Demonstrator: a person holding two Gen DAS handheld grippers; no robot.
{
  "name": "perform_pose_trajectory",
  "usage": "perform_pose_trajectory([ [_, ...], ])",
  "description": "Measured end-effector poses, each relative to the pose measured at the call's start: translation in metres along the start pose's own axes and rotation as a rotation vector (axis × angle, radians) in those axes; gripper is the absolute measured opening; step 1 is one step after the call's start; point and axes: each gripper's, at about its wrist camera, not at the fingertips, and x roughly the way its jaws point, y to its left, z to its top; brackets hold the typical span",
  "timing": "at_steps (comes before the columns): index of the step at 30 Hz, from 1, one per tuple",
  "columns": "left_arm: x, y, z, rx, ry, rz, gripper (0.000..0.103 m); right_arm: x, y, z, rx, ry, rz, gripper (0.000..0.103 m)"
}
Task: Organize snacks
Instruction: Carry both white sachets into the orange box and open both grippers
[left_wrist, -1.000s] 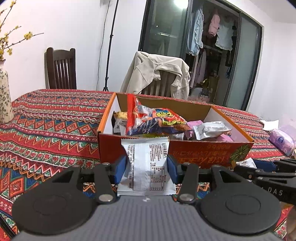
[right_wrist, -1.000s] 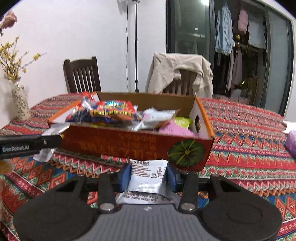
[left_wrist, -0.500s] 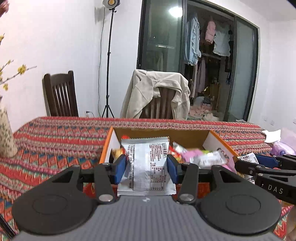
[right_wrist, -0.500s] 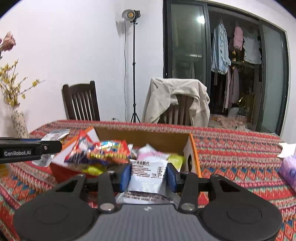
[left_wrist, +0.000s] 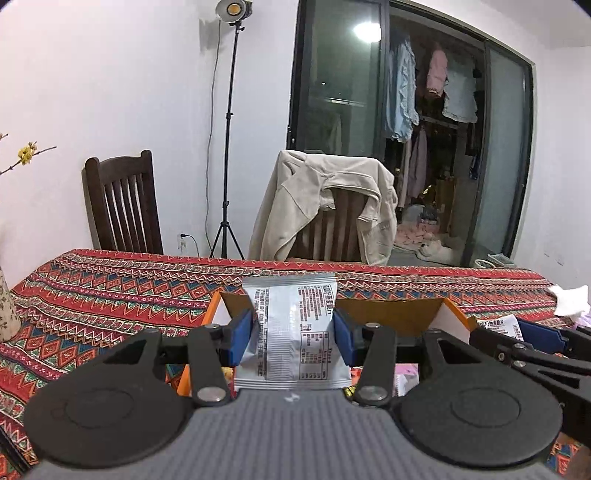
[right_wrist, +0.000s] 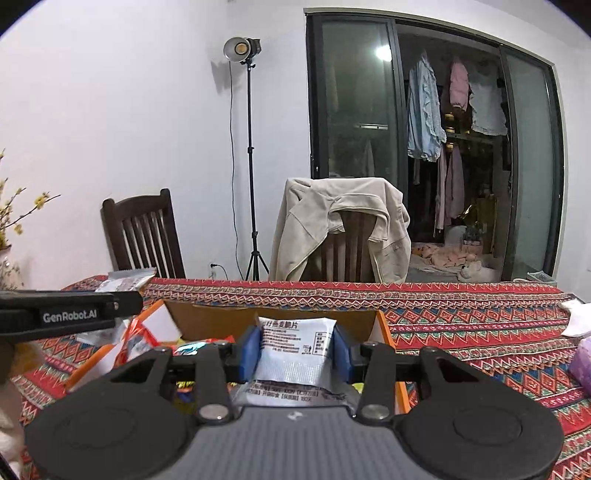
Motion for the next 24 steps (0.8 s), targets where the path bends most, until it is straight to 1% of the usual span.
perform_pose_trajectory([
  [5, 0.014, 0.008, -0.013, -0.019, -0.002, 0.010, 0.048, 0.021, -0.004, -0.010, 0.009, -0.008, -0.018, 0.042],
  [8, 0.022, 0.010, -0.019, -0.002, 0.006, 0.016, 0.048, 0.031, -0.007, -0.016, 0.002, 0.002, -0.022, 0.042],
  [14, 0.032, 0.013, -0.027, 0.011, 0.033, 0.012, 0.049, 0.039, -0.011, -0.024, -0.006, 0.025, -0.030, 0.042],
  [16, 0.031, 0.014, -0.029, 0.006, 0.032, 0.009, 0.050, 0.041, -0.013, -0.026, -0.002, 0.040, -0.024, 0.044],
  [17, 0.030, 0.014, -0.029, 0.004, 0.028, 0.013, 0.059, 0.042, -0.013, -0.028, -0.002, 0.046, -0.021, 0.047],
  [18, 0.029, 0.015, -0.029, -0.001, 0.022, 0.012, 0.068, 0.041, -0.014, -0.029, 0.000, 0.050, -0.020, 0.057],
  [19, 0.027, 0.015, -0.028, -0.009, 0.012, 0.017, 0.086, 0.041, -0.014, -0.029, 0.004, 0.052, -0.020, 0.064],
  [20, 0.026, 0.016, -0.028, -0.018, -0.001, 0.026, 0.100, 0.040, -0.015, -0.030, 0.010, 0.048, -0.022, 0.066],
  [21, 0.023, 0.018, -0.027, -0.027, -0.019, 0.034, 0.103, 0.038, -0.016, -0.030, 0.014, 0.042, -0.019, 0.073],
  [22, 0.021, 0.019, -0.026, -0.035, -0.034, 0.035, 0.103, 0.037, -0.016, -0.030, 0.019, 0.043, -0.013, 0.087],
  [24, 0.020, 0.021, -0.025, -0.047, -0.036, 0.018, 0.103, 0.037, -0.018, -0.029, 0.039, 0.038, -0.005, 0.103],
])
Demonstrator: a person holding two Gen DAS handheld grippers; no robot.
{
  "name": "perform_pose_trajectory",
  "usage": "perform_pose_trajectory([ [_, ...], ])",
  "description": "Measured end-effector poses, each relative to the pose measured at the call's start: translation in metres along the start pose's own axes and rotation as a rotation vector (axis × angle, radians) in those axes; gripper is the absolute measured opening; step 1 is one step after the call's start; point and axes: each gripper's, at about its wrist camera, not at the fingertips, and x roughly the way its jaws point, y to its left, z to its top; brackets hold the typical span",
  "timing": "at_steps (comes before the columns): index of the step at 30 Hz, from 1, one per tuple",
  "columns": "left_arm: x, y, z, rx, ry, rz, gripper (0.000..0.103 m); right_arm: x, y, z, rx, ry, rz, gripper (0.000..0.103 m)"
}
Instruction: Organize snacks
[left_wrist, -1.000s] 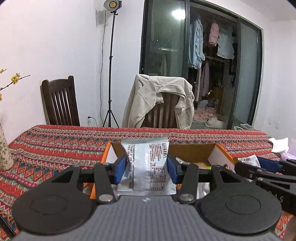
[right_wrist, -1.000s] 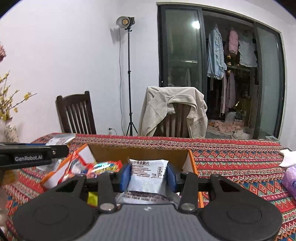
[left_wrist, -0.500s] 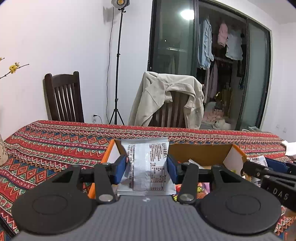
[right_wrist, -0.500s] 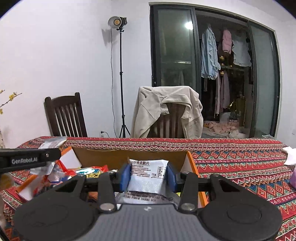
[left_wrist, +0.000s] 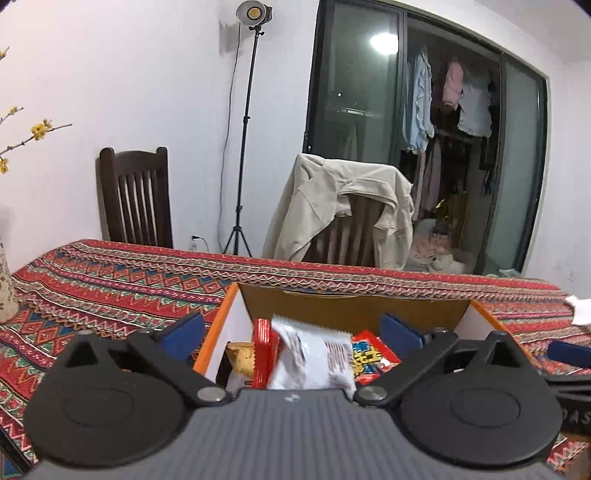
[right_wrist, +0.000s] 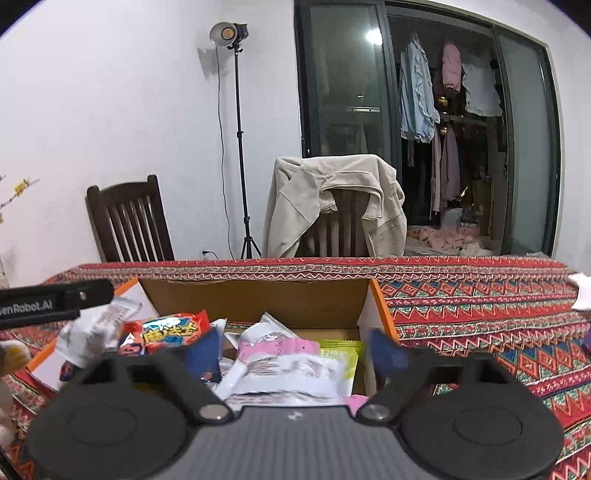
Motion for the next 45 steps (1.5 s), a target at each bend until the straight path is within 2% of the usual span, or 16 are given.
perform_pose_trajectory([
  [13, -0.012, -0.004, 0.007, -0.001, -0.029, -0.010, 0.103, -0.011, 0.000, 0.003, -0.005, -0.023, -0.001, 0.103],
  [20, -0.049, -0.002, 0.024, -0.022, -0.074, -0.046, 0.103, -0.044, 0.004, 0.014, -0.022, -0.056, -0.005, 0.103],
  [24, -0.074, 0.001, 0.026, -0.018, -0.070, -0.081, 0.103, -0.069, 0.006, 0.014, -0.041, -0.065, -0.005, 0.103],
  [36, -0.151, 0.011, -0.028, 0.024, -0.042, -0.106, 0.103, -0.147, 0.007, -0.024, -0.071, -0.050, 0.030, 0.103],
  [45, -0.180, 0.016, -0.070, 0.043, 0.029, -0.093, 0.103, -0.186, 0.011, -0.066, -0.074, 0.005, 0.041, 0.103],
])
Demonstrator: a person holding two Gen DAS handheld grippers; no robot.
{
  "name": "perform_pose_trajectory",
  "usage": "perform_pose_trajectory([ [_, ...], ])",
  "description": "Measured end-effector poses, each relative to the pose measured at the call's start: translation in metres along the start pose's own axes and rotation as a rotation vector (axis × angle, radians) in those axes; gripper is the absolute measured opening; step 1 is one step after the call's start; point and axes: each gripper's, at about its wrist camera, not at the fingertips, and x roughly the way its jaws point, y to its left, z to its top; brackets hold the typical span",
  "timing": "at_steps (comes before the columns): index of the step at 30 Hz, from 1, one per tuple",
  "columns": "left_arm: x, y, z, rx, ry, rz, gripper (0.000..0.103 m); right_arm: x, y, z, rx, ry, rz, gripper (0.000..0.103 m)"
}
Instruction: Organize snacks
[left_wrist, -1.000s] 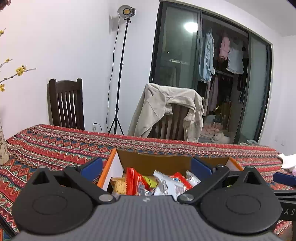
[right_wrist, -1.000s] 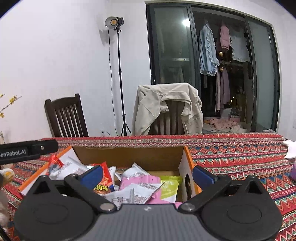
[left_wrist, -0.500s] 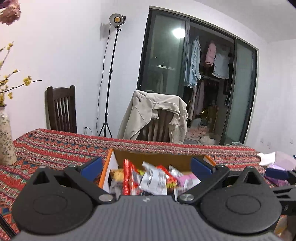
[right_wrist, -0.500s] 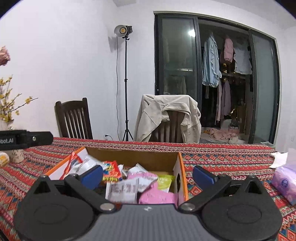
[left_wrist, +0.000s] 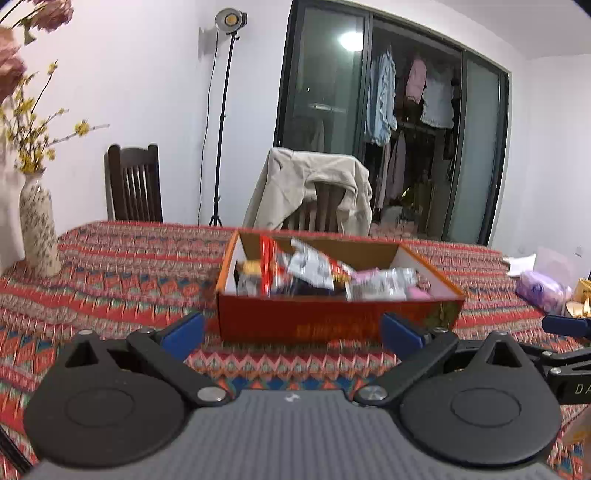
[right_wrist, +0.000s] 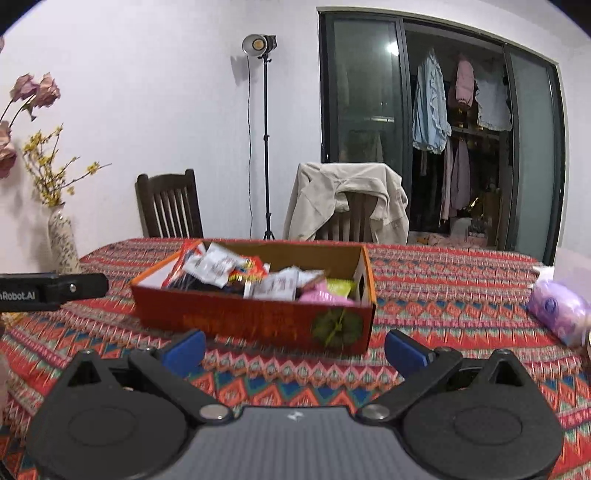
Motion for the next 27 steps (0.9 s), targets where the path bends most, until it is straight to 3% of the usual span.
perform_pose_trajectory([
  [11, -0.023, -0.003, -0.043, 0.022, 0.081, -0.014, 0.103, -0.020, 0.009, -0.036, 0.011, 0.081, 0.009, 0.103],
  [27, -0.036, -0.013, -0.059, 0.049, 0.099, -0.024, 0.103, -0.034, 0.009, -0.059, 0.027, 0.128, 0.001, 0.103],
])
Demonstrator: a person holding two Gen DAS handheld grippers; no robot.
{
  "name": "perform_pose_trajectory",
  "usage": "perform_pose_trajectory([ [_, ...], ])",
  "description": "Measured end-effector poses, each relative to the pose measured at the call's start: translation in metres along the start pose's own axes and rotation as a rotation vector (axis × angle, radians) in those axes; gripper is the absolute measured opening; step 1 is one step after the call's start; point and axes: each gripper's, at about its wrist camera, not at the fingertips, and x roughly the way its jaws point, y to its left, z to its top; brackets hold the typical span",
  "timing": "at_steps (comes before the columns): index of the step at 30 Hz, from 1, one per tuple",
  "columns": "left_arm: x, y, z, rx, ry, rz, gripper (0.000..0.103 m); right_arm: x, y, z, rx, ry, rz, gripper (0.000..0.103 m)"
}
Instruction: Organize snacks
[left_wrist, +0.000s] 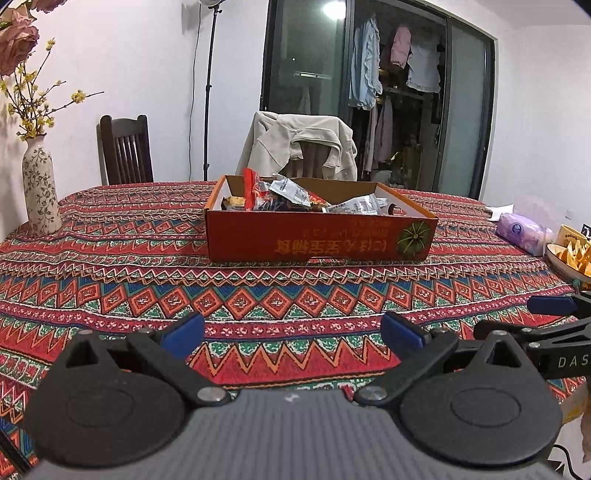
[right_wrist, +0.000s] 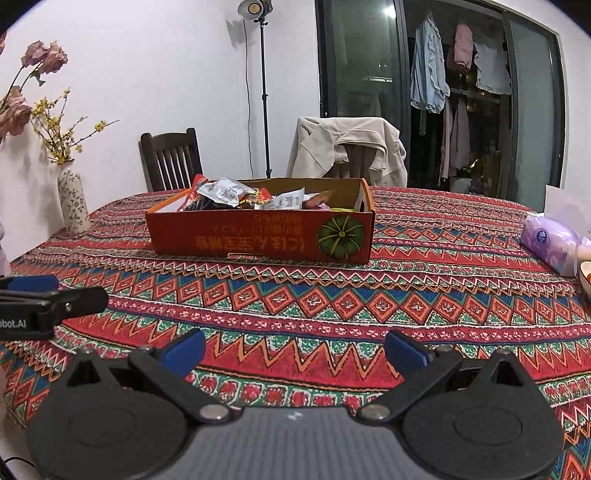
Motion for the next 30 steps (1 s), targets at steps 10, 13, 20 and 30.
perform_pose_trajectory([
  [10, 0.0007, 0.0000, -0.0008, -0.001, 0.004, 0.006, 0.103, -0.0011, -0.0008, -0.0001, 0.002, -0.001, 0.000, 0.103],
  [13, 0.0015, 0.0005, -0.0008, -0.004, 0.006, 0.008, 0.103, -0.0008, -0.0011, -0.0004, 0.003, 0.001, -0.001, 0.103],
  [20, 0.0024, 0.0018, -0.0020, -0.007, 0.009, 0.005, 0.103, -0.0003, -0.0011, -0.0009, 0.003, 0.002, -0.001, 0.103],
  [30, 0.0037, 0.0016, -0.0034, -0.011, 0.016, 0.003, 0.103, 0.0009, -0.0006, -0.0019, 0.003, 0.007, -0.001, 0.103],
])
